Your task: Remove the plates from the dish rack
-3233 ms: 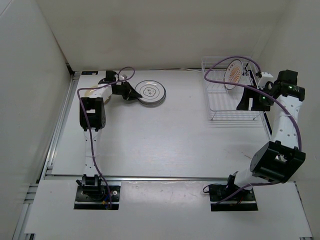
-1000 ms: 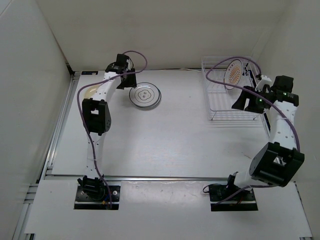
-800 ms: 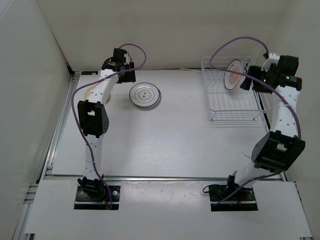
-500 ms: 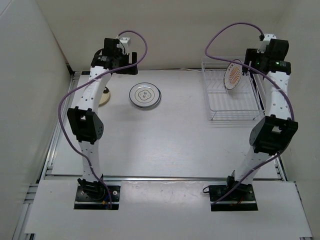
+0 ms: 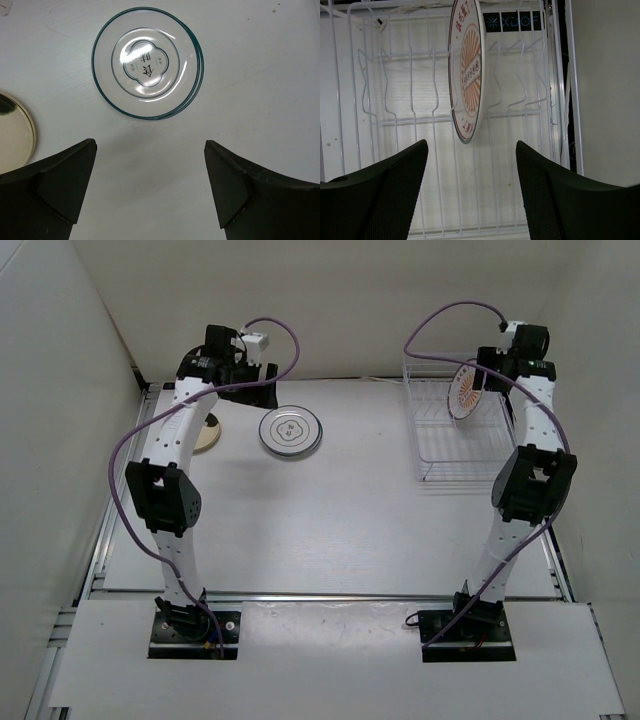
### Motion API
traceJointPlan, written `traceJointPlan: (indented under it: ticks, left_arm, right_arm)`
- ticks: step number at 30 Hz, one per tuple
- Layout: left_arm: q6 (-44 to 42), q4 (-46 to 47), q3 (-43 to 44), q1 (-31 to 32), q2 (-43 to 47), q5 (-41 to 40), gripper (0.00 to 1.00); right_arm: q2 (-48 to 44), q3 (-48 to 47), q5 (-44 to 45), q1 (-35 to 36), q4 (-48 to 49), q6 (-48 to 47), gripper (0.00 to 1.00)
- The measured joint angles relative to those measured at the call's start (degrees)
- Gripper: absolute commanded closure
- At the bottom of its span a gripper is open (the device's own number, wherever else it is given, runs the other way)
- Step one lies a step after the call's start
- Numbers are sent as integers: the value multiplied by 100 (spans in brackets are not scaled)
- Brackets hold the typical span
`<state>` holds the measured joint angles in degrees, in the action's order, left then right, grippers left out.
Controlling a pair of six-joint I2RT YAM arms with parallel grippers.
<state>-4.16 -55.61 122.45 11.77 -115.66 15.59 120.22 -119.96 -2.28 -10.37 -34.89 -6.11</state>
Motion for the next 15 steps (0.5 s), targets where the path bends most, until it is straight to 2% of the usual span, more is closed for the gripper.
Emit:
traceJointPlan:
  ticks: [11,14,15]
  left_arm:
    - [-57,-105,-125,-2,9,68,0]
    - [-52,-103,-133,0,9,120,0]
    - [-50,-107,-136,0,9,138,0]
  right_arm:
    - [721,-623,31,2,205,-11,27]
    - [925,-721,42,22,221,-28,32]
    - [988,-756,44,39,229,-33,42]
